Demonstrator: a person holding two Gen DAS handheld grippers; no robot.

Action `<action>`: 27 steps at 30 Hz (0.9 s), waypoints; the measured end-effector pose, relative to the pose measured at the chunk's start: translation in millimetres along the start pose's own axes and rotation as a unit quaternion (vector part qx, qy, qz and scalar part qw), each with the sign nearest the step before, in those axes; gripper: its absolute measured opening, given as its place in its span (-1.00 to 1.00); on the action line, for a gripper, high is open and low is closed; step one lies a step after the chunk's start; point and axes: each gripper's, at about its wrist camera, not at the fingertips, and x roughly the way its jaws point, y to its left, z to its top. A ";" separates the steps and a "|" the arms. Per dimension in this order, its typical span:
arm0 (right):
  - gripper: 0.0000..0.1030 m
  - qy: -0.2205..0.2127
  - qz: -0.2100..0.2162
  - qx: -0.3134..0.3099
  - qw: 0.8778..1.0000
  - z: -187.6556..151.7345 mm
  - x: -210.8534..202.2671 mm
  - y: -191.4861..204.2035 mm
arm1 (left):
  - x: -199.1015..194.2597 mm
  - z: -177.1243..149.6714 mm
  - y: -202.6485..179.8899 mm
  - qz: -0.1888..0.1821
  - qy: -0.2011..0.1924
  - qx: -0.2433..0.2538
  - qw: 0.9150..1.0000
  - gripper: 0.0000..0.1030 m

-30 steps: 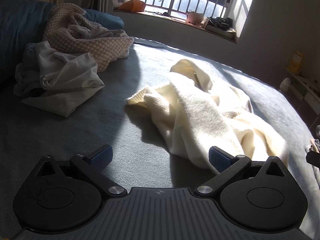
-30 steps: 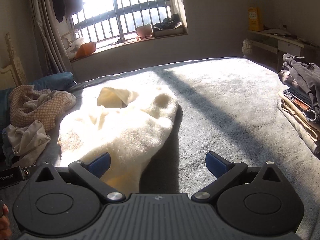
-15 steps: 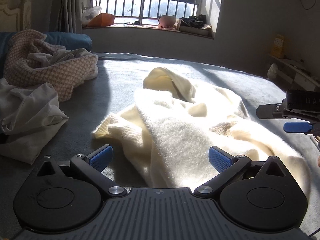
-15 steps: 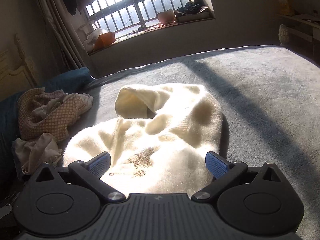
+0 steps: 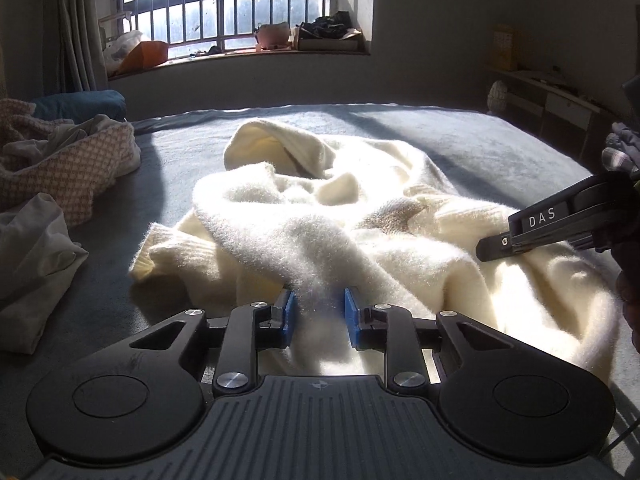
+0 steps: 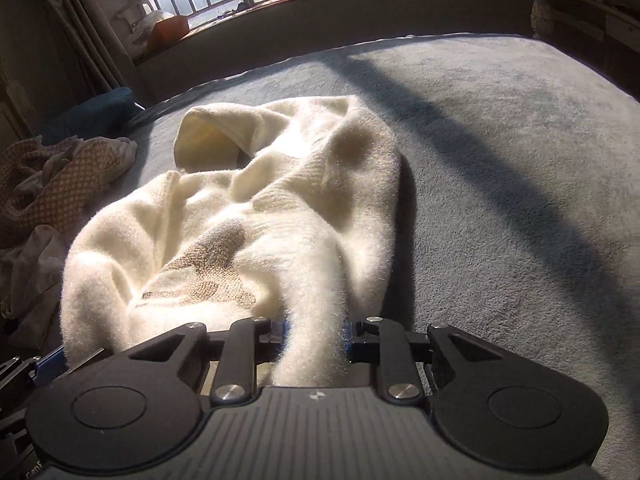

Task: Fold clothes

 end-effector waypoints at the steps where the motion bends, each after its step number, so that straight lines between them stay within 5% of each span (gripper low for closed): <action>1: -0.59 0.000 0.007 0.002 1.000 -2.5 -4.2 -3.8 | -1.8 -0.8 -0.4 -0.005 0.002 0.002 1.000 -0.61; 8: -0.63 0.007 0.023 0.006 1.000 -31.1 -51.4 -26.5 | -25.7 -22.2 8.3 -0.050 0.032 -0.021 0.998 -0.64; 10: -0.63 0.010 0.029 0.002 1.000 -41.4 -64.5 -29.7 | -32.3 -25.2 16.8 -0.054 0.035 -0.042 0.997 -0.48; 14: -0.64 0.021 0.043 0.004 0.999 -63.5 -82.8 -31.3 | -27.4 -17.9 31.7 -0.048 0.045 -0.092 0.994 0.33; 17: -0.64 0.030 0.052 0.006 0.998 -80.9 -88.6 -28.1 | -14.9 -9.8 35.3 -0.051 0.048 -0.115 0.991 0.60; 19: -0.64 0.029 0.048 0.002 0.998 -87.2 -89.3 -27.2 | -2.1 -6.9 30.6 -0.044 0.065 -0.105 0.991 0.51; 21: -0.64 0.026 0.045 0.001 0.999 -90.0 -89.9 -27.8 | 2.9 -8.0 26.2 -0.029 0.075 -0.093 0.992 -0.14; 23: -0.64 0.021 0.043 0.005 0.999 -90.0 -90.0 -31.6 | -5.8 -11.3 26.1 -0.024 0.069 -0.094 0.993 -0.54; 27: -0.64 0.017 0.043 0.025 0.999 -92.7 -88.3 -43.2 | -36.4 -20.6 47.5 -0.026 0.066 -0.131 0.989 -0.70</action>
